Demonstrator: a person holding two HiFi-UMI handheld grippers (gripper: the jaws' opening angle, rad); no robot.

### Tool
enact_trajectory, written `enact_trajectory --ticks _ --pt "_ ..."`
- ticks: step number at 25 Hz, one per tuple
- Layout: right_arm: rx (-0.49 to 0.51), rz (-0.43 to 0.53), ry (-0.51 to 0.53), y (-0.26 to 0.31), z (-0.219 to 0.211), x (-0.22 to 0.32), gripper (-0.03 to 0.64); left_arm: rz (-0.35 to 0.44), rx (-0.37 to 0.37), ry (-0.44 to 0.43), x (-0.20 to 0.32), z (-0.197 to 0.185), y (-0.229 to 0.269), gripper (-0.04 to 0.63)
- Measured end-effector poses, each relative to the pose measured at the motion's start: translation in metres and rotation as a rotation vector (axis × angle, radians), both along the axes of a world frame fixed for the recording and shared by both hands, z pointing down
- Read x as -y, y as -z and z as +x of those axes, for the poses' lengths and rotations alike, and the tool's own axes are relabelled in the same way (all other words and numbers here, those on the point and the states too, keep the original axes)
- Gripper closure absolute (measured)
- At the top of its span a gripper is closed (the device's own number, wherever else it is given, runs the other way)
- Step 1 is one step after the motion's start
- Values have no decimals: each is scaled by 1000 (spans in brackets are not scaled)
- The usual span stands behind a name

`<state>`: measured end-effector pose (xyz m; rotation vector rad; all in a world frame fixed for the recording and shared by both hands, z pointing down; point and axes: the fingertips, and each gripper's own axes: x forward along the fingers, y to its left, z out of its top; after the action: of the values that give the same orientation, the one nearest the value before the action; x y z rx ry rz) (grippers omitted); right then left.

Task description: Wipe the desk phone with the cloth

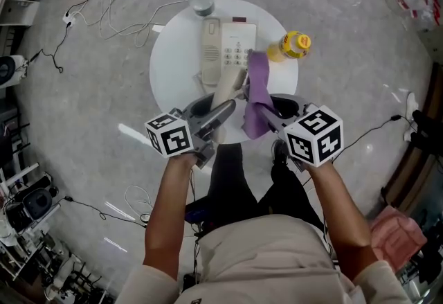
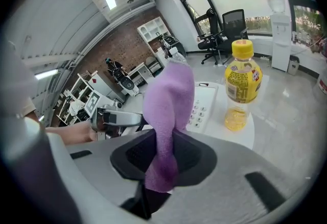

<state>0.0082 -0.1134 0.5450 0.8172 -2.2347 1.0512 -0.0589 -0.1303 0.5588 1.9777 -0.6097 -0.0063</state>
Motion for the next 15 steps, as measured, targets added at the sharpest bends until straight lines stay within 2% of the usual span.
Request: enact_trajectory --ticks 3,6,11,15 --pt "4 -2 -2 -2 0 0 538 36 115 -23 5 0 -9 385" --pt "0 15 -29 -1 6 5 538 61 191 -27 9 0 -16 384" --pt "-3 47 -95 0 23 18 538 93 285 -48 11 1 -24 385" --pt "66 104 -91 9 15 29 538 108 328 -75 9 7 -31 385"
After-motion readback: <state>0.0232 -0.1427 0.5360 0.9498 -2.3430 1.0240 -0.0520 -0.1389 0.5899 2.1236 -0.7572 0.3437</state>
